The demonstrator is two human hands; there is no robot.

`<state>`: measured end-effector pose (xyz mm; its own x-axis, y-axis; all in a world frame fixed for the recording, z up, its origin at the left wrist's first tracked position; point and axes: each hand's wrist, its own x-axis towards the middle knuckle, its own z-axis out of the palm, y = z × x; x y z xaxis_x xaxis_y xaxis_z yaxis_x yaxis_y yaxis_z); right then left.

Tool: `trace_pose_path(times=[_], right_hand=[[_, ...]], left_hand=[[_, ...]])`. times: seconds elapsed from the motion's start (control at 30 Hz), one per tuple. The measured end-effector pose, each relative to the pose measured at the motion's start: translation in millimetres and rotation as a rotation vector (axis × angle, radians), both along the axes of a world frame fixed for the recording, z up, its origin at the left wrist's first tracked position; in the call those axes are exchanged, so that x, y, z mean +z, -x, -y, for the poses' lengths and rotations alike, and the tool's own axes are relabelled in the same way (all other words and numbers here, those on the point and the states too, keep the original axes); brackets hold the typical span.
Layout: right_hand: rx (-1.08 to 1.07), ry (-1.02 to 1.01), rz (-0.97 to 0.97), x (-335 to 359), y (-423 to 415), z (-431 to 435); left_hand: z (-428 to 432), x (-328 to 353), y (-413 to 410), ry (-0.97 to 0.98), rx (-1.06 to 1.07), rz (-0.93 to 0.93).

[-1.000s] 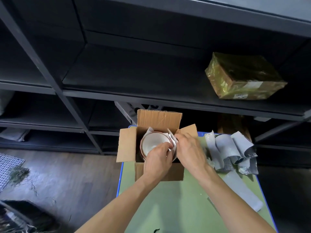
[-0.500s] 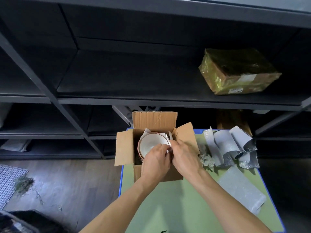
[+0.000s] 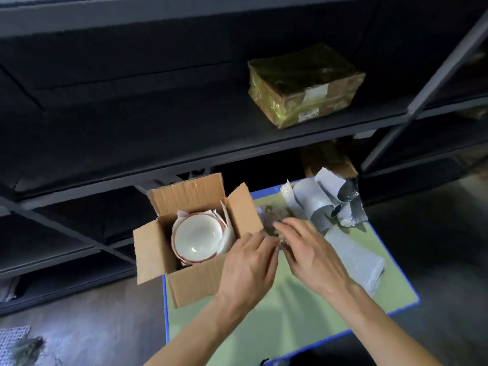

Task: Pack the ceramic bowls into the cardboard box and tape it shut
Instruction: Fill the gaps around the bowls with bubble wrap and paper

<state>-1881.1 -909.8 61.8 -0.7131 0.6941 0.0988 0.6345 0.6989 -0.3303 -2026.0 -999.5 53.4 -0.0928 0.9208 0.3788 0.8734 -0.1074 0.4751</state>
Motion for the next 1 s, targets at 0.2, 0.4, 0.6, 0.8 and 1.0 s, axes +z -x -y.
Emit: trace_pose_path(times=[0.2, 0.4, 0.6, 0.8, 1.0], right_hand=[[-0.234, 0.091, 0.144, -49.5, -99.0, -2.2], [-0.409, 0.261, 0.337, -85.2, -166.9, -5.6], [-0.52, 0.43, 0.405, -109.8, -201.0, -13.9], [-0.582, 0.522, 0.301, -122.0, -207.2, -19.0], [-0.646, 0.54, 0.117, -120.3, -204.8, -22.9]], left_hand=[[-23.3, -42.6, -71.0, 0.222, -0.194, -0.092], [-61.3, -85.4, -102.6, 0.59, -0.223, -0.282], [-91.6, -112.7, -121.3, 0.761, -0.139, -0.283], [-98.1, -115.8, -134.3, 0.789, -0.021, -0.19], [-97.8, -112.4, -131.7, 0.733, 0.05, -0.015]])
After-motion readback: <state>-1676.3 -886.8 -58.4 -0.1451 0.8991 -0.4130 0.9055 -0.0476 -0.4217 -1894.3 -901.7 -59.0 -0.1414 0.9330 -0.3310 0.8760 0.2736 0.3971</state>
